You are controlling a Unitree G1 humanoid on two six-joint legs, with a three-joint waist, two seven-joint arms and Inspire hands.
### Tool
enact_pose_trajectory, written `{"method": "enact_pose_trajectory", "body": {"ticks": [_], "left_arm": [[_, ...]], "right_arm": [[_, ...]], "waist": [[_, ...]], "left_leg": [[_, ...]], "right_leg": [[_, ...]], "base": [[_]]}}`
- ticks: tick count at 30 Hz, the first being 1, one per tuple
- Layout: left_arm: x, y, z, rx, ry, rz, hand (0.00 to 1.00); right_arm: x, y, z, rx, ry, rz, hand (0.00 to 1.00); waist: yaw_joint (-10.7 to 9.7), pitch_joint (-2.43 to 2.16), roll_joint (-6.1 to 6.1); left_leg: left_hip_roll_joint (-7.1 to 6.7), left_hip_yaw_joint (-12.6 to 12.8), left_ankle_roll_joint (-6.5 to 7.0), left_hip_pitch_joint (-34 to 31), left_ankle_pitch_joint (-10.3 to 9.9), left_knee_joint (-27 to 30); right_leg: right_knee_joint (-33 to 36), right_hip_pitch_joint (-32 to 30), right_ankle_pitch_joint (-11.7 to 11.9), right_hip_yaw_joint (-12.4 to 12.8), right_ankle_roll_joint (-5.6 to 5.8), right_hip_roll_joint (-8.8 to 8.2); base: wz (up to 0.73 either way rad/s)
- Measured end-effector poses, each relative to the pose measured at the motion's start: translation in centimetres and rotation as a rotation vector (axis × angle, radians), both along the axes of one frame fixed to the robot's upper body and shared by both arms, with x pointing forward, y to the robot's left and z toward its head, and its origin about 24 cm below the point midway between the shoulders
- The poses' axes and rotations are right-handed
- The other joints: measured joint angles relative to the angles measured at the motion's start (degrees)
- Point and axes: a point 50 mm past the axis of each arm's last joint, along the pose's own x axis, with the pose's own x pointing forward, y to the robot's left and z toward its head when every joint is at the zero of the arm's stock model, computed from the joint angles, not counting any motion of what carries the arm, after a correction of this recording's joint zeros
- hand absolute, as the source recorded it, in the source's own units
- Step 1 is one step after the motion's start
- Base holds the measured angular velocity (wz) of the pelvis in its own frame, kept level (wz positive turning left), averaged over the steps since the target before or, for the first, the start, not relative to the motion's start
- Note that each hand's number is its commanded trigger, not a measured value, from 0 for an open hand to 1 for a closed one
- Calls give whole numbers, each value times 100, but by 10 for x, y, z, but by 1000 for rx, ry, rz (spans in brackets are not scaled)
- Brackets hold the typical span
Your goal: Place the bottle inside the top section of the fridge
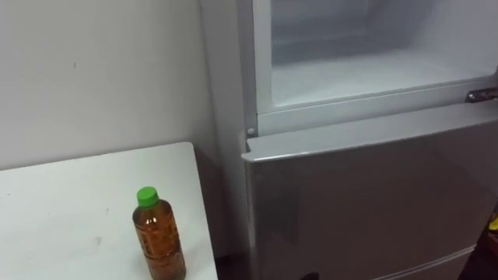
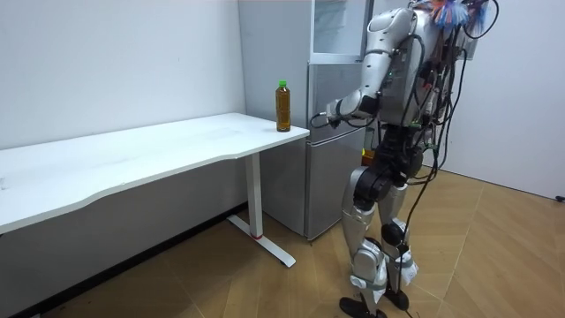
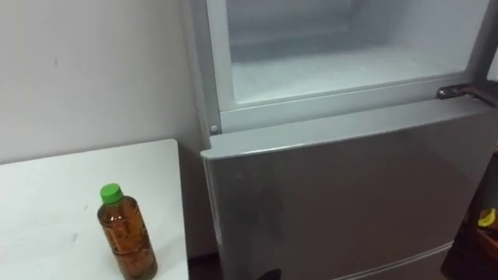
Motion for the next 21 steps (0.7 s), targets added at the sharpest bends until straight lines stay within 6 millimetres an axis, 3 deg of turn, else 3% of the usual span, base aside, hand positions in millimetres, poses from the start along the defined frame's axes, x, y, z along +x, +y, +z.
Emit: {"method": "enact_pose_trajectory", "body": {"ticks": [5, 8, 11, 16, 21], "left_arm": [[-8, 16, -25, 132, 57, 68, 0], [-20, 26, -55, 274, 143, 85, 0], [-30, 37, -77, 406, 199, 94, 0], [-59, 67, -116, 566, 361, 172, 0], [-86, 86, -137, 625, 465, 257, 0]], "right_arm": [[1, 2, 0, -5, -4, 52, 0], [3, 4, 1, 1, -16, 56, 0], [2, 5, 0, 5, -14, 57, 0], [-4, 10, -2, 16, 2, 79, 0], [-5, 12, -2, 10, -3, 82, 0]], "waist": [[123, -48, -77], [179, -85, -135], [223, -81, -151], [268, -66, -151], [327, -65, -138]], "left_leg": [[-2, -6, -3, -4, 16, 10], [-3, -2, -3, 64, 15, 13], [-7, -64, -2, 47, 15, 55], [-15, -142, -3, 55, 13, 62], [-16, -132, -6, 134, 12, 47]], "right_leg": [[-8, 22, -10, -102, -8, -16], [-10, 85, -14, -169, -2, -24], [-10, 142, -14, -309, -2, -38], [-11, 146, -27, -324, -5, -48], [0, 185, -65, -299, -8, -48]], "base": [[5], [1], [10], [6], [-2]]}}
